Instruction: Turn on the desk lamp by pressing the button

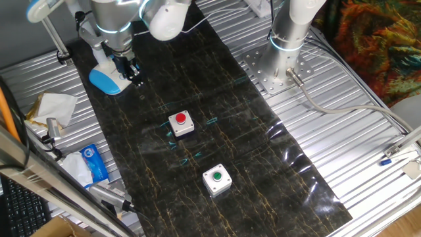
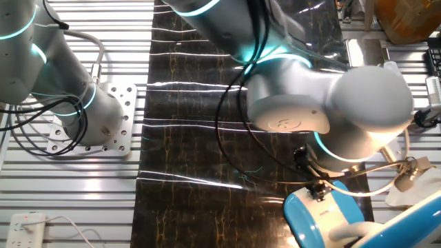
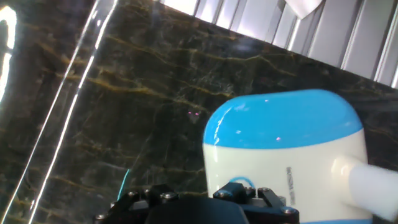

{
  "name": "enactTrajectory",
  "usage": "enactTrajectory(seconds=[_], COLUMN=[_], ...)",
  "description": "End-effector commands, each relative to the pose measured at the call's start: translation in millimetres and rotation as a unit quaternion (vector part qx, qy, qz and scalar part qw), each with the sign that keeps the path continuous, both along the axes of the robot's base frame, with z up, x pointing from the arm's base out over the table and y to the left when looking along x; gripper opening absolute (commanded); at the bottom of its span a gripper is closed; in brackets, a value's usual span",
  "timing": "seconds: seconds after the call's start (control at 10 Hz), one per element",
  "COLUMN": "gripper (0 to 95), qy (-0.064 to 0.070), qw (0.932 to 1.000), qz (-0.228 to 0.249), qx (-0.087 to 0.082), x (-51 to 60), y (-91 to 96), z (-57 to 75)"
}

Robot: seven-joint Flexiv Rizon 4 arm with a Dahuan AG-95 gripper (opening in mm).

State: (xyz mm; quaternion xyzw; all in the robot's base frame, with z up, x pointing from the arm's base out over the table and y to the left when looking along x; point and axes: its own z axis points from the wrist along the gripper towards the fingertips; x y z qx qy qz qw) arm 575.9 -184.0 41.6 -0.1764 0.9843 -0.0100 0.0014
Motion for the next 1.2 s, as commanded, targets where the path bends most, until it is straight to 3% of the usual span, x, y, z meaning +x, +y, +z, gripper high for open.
enactTrajectory(seconds=[0.1,0.5,0.9,1.2], gripper=[57.0,57.0,57.0,0.0], qy=[0.005,0.007,0.021,0.029], qw=[1.0000,0.9998,0.9990,0.9983], qz=[0.005,0.016,0.038,0.047], qx=[0.000,-0.003,-0.007,-0.021], x=[1.2,1.2,1.4,0.7], y=[-4.2,-5.1,-6.7,-7.6], z=[22.4,26.9,40.0,53.4])
